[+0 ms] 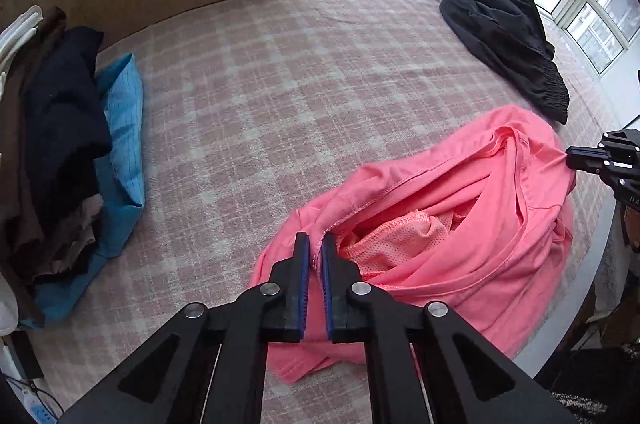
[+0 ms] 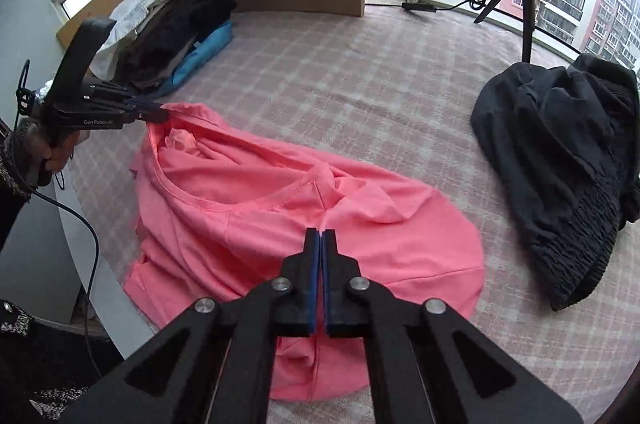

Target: Fold clothes

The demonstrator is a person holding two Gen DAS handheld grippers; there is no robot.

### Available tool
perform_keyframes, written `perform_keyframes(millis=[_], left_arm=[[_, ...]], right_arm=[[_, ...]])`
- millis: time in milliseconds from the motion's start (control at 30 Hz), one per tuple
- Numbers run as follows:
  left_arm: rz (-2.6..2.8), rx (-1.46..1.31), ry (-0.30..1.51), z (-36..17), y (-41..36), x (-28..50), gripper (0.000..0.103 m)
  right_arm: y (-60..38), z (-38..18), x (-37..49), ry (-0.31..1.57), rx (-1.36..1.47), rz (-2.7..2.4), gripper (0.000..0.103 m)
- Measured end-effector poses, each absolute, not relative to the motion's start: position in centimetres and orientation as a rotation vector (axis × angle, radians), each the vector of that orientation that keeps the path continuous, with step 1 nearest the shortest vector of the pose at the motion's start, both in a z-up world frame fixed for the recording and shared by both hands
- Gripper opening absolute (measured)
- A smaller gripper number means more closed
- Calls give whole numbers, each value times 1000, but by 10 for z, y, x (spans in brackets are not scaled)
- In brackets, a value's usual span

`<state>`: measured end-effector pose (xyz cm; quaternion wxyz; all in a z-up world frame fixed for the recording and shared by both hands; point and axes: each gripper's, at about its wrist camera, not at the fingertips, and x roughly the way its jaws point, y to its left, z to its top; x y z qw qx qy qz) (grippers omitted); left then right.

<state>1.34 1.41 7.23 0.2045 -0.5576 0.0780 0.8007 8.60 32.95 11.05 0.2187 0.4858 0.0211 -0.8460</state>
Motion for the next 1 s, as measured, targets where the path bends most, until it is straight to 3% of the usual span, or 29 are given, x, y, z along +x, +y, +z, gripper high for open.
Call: perform_keyframes(millis=[167,300,367,433,467,500,533,733,767,800,1000], left_arm=[[2279,-1482,222,104,18,0,4],[2341,-1435,237,120,30,-40,5],[2350,-1410,306,123,39,-53,10],[2361,-1390,326,126,38,-55,16],[2356,-1383,313,127,34,-52,23],[2355,-1377,295,128,29,-48,26],[2358,-1379,285,127,23,-43,29],[2376,-1449,190,121,-15,-20,28],[2383,-1457,177,121,-21,-17,28],[2391,-1464,164,121,-27,-14,28],[2367,-1471,124,115,-40,0,28]], right_arm=[[365,151,74,62,1249,-2545,0],[395,167,30,-61,1253,-2586,1],[395,166,11,-100,1292,-2487,5],[378,151,9,-105,1392,-2324,35],[365,141,18,-66,1392,-2279,61],[352,131,27,-28,1392,-2233,67],[340,122,36,10,1392,-2188,67],[294,75,58,231,1471,-2071,65],[292,71,57,251,1481,-2075,41],[290,67,56,272,1492,-2079,5],[372,128,21,57,1357,-2464,2]])
